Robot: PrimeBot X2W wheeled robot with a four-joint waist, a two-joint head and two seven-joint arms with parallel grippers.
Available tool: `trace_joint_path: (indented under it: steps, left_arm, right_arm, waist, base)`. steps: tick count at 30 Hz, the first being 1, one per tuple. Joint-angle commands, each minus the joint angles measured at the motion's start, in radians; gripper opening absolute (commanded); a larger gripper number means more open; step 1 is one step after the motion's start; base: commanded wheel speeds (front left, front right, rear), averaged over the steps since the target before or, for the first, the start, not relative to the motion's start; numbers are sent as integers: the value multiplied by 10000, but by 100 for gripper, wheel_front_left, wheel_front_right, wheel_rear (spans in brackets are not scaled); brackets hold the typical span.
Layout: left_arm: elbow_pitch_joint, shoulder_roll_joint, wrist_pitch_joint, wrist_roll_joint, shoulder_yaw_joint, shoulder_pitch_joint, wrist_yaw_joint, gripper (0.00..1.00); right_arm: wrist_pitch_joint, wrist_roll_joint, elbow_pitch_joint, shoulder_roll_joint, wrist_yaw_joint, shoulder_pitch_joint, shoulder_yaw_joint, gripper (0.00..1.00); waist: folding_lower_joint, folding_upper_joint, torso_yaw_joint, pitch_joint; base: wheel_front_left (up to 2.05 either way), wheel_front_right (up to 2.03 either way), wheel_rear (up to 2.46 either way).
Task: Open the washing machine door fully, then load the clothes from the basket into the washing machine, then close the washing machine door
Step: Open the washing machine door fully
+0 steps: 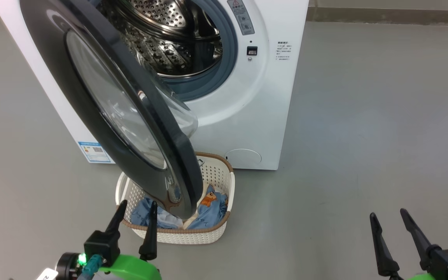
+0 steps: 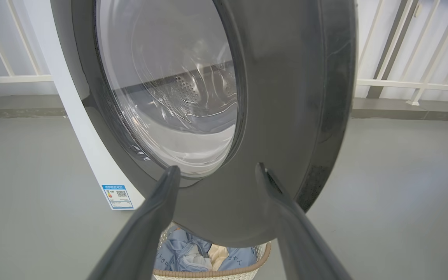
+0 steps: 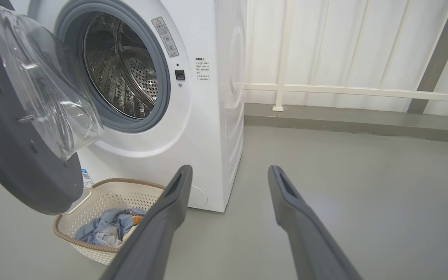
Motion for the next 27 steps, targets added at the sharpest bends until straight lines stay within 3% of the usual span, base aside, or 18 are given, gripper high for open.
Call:
trace_joint_path:
  steps: [1, 27]
  left_arm:
    - [-213, 160, -94, -28, 363, -142, -30, 100]
    - [-180, 160, -94, -88, 533, 130, -75, 100]
  right_arm:
    - [-87, -113, -341, -42, 16, -51, 207, 100]
    - [-135, -68, -184, 187, 16, 283, 52, 100]
  waist:
    - [0, 0, -8, -27]
    - [0, 0, -51, -235]
  base:
    - [0, 0, 0]
    - [0, 0, 0]
